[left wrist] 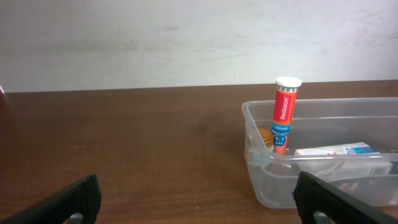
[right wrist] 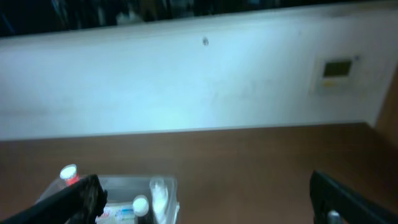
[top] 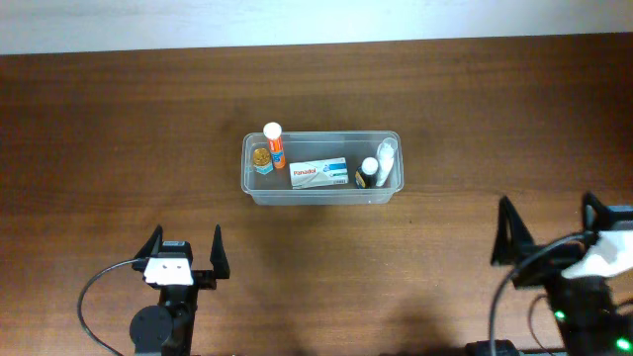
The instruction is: Pack container
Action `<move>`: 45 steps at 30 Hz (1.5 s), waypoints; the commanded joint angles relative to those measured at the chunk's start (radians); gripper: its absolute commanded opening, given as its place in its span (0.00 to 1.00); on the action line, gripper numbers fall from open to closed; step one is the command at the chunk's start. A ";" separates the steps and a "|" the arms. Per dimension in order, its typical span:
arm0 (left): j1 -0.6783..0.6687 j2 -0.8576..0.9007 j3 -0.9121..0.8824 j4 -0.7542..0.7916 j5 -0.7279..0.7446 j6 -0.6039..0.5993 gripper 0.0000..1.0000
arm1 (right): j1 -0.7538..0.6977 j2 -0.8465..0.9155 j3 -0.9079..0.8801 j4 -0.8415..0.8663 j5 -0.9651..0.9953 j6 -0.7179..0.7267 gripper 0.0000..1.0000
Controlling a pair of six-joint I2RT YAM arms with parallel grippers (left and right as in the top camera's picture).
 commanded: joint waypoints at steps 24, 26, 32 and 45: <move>0.006 -0.009 -0.008 0.001 -0.006 -0.003 1.00 | 0.002 -0.438 -0.966 0.858 -0.058 -0.011 0.98; 0.006 -0.009 -0.008 0.000 -0.006 -0.003 1.00 | -0.011 -0.438 -0.975 0.857 -0.058 -0.011 0.98; 0.006 -0.009 -0.008 0.000 -0.006 -0.003 1.00 | -0.050 -0.438 -0.986 0.797 -0.058 -0.011 0.98; 0.006 -0.009 -0.008 0.000 -0.006 -0.003 1.00 | -0.056 -0.438 -1.018 0.610 0.004 -0.011 0.98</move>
